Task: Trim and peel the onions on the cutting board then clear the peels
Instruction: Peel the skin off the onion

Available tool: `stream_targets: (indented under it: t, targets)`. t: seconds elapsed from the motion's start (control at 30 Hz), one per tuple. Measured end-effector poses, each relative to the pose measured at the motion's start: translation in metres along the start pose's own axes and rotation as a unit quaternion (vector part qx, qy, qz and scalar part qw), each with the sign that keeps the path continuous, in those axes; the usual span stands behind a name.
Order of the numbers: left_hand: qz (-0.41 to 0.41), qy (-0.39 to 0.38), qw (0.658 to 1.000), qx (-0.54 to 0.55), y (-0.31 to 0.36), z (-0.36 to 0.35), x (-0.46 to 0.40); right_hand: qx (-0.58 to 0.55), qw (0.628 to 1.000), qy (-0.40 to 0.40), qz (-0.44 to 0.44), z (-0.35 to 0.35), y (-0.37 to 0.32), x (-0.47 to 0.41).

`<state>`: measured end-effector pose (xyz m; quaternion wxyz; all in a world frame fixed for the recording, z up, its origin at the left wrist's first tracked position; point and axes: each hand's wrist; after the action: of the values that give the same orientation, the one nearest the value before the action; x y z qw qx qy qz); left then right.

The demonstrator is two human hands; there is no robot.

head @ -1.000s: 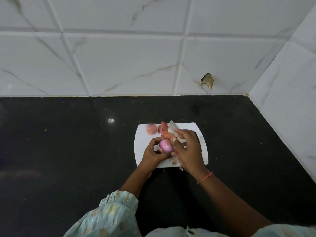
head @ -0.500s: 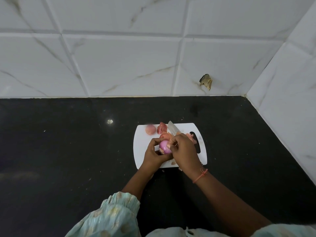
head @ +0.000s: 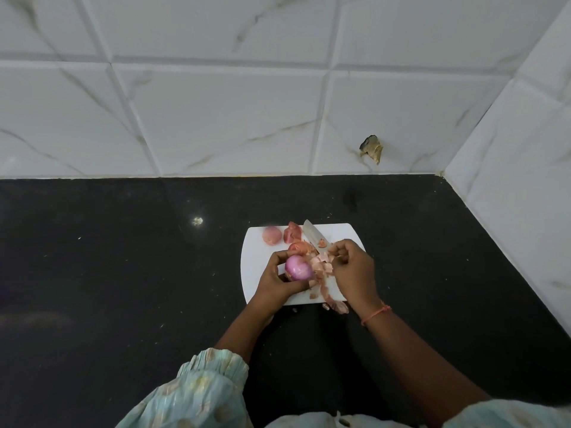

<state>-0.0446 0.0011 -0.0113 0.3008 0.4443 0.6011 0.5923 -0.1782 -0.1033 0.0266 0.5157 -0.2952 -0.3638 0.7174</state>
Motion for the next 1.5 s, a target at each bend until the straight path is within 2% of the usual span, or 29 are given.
stream_targets:
  t: [0.1,0.23,0.47,0.97,1.2,1.37,1.5]
  targets:
    - [-0.009,0.007,1.000,-0.006,-0.001,-0.001,-0.001,-0.035,0.998,-0.045,0.041,-0.005,-0.011,0.011]
    - [-0.020,0.022,0.999,-0.018,-0.003,-0.004,-0.002,0.036,0.986,-0.107,0.124,-0.013,-0.019,0.025]
    - [-0.023,0.028,0.998,-0.049,-0.009,-0.008,-0.005,0.096,0.981,-0.079,0.147,-0.015,-0.018,0.020]
    - [-0.028,0.018,0.998,-0.044,-0.006,-0.009,-0.003,0.063,0.986,-0.096,0.123,-0.003,-0.031,0.021]
    - [-0.019,0.018,0.999,-0.038,-0.004,-0.009,-0.003,0.076,0.986,-0.104,0.102,-0.001,-0.027,0.014]
    - [-0.024,0.014,0.999,-0.038,-0.004,-0.008,-0.003,0.064,0.984,-0.138,0.095,0.000,-0.024,0.015]
    - [-0.029,0.007,0.999,-0.041,-0.005,-0.007,-0.003,0.086,0.983,-0.123,0.108,-0.002,-0.024,0.019]
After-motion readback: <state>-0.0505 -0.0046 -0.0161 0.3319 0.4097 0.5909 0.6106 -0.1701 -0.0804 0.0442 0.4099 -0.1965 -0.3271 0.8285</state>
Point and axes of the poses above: each hand's wrist, its own x-axis away from the middle knuckle, its own z-axis out of the back of the hand, y = z × x, and after that the axes turned 3 degrees about -z, right-handed
